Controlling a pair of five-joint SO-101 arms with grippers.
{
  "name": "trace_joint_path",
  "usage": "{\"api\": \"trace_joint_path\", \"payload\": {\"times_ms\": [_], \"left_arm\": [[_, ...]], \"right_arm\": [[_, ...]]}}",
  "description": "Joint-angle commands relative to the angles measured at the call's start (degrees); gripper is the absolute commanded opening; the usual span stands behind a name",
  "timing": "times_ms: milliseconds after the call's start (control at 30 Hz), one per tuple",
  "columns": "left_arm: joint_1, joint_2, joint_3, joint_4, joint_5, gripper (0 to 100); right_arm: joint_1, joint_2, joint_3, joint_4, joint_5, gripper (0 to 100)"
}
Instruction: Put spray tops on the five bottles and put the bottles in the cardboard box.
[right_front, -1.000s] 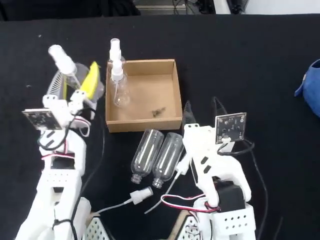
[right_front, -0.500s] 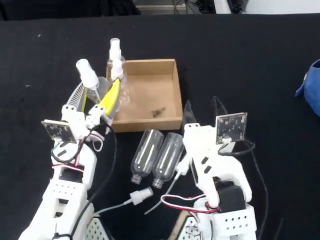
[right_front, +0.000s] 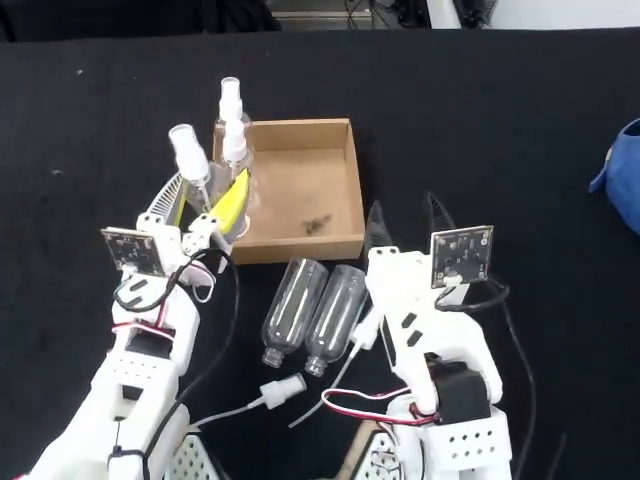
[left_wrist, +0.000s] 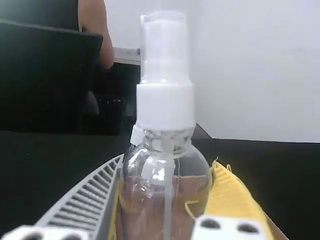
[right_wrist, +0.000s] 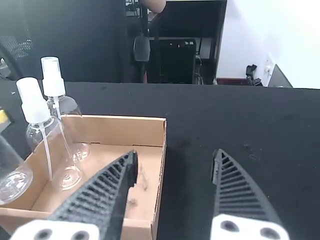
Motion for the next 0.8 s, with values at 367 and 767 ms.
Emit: {"api": "trace_joint_path", "payload": {"times_ms": [367, 767], "left_arm": [[0.92, 16.97, -7.16, -12.57, -0.44, 3], [0.92, 35.43, -11.38, -25.76, -0.44, 3]], "right_arm": [[1.23, -0.22, -0.4, -1.67, 0.35, 21.9], [1.23, -0.22, -0.4, -1.67, 0.35, 21.9]]}}
